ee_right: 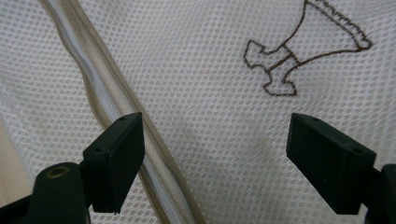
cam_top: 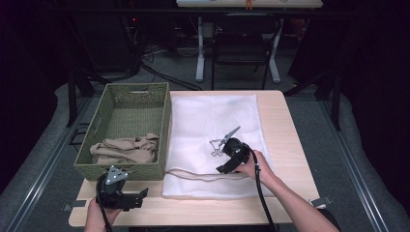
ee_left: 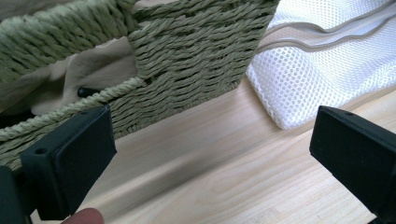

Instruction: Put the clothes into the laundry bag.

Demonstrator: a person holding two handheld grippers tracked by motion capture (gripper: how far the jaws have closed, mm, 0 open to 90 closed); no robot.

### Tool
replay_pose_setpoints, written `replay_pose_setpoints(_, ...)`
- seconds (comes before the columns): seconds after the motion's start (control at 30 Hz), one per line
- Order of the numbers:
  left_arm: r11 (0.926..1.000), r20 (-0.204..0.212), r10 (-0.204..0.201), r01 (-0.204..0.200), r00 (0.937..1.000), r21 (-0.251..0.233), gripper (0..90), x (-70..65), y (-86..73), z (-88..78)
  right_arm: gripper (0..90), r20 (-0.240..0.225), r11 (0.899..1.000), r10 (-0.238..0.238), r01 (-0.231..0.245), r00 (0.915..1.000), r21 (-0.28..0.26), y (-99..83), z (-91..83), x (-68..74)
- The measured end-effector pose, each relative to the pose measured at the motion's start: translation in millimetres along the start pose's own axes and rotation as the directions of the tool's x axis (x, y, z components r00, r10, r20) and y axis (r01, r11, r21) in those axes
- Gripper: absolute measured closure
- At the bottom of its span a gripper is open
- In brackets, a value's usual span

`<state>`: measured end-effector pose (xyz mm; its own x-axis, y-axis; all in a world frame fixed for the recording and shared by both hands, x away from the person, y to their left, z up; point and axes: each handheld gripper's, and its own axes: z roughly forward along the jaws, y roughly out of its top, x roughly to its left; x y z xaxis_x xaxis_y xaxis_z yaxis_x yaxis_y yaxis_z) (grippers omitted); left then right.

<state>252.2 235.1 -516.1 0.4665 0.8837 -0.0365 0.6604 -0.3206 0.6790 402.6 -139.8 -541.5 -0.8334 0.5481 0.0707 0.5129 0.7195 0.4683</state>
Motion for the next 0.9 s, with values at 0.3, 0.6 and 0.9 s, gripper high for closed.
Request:
replay_pose_setpoints(0.3,1.0000,0.000,0.002,-0.002,1.0000,0.002,0.2,0.3,0.1,0.9,25.6,-0.009,0.999,-0.024,0.024,0.9997,0.033,-1.8,9.6,3.8)
replay_pose_setpoints(0.6,1.0000,0.002,0.003,-0.003,1.0000,0.004,0.2,1.4,0.0,1.3,31.0,0.000,0.997,-0.040,0.040,0.9992,0.060,-3.0,16.0,6.8)
replay_pose_setpoints(0.9,1.0000,-0.001,0.003,-0.003,1.0000,0.006,0.2,1.3,0.1,1.3,34.6,0.032,0.996,-0.071,0.069,0.9970,0.061,-4.8,17.3,9.2)
